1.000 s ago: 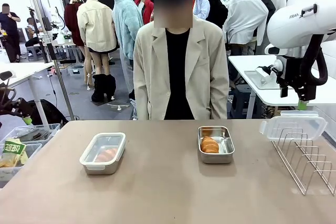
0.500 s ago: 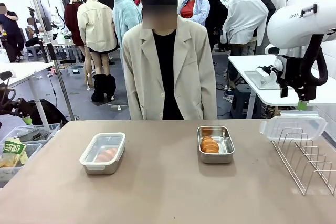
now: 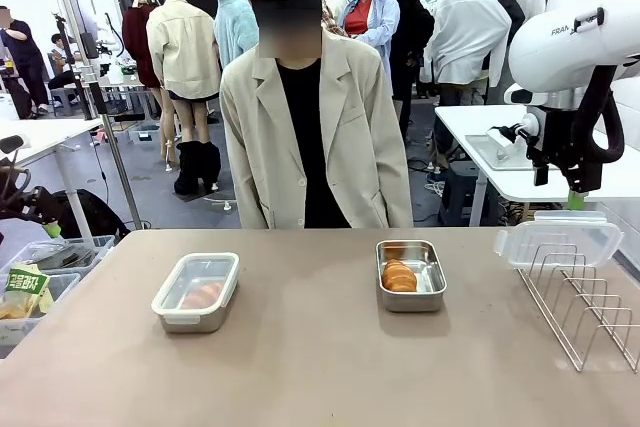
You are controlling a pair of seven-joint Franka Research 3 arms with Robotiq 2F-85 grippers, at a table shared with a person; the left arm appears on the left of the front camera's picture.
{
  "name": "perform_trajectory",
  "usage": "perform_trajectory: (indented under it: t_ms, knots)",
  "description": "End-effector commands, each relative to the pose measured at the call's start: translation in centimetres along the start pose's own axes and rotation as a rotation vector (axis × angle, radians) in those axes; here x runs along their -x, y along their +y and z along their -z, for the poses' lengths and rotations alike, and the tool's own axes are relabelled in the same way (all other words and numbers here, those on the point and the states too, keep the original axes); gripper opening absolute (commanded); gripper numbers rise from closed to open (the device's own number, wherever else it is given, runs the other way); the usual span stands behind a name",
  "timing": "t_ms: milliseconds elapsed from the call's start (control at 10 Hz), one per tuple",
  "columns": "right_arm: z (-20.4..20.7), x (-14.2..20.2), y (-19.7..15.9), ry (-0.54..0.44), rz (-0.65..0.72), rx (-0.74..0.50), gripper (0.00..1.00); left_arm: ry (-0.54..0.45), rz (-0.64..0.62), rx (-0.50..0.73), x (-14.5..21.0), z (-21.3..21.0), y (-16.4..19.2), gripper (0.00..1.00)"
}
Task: Place the bread in airtight containers.
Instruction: Pick up one Airtight Container lid and hand it to the human.
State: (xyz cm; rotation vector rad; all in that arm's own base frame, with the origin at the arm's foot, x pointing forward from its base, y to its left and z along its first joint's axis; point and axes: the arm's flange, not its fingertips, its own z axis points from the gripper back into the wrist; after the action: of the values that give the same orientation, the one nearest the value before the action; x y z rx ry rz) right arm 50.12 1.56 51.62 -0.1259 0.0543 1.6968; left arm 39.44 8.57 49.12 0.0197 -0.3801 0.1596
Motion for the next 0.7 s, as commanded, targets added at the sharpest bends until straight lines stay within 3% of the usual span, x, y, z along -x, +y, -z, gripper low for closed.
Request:
perform_trajectory:
  t_ms: [0,300,600]
  knots:
    - [-0.2,0.1,0.2,-0.006,-0.01,-0.008,1.0,0.003,-0.002,0.0,0.0,-0.1,0.1,1.0]
    - [0.0,0.0,0.0,0.0,0.0,0.0,1.0,0.003,-0.002,0.0,0.0,-0.1,0.1,1.0]
    - [3.0,0.8,-2.0,-0.052,-0.005,0.047,1.0,0.003,-0.002,0.0,0.0,-0.1,0.1,1.0]
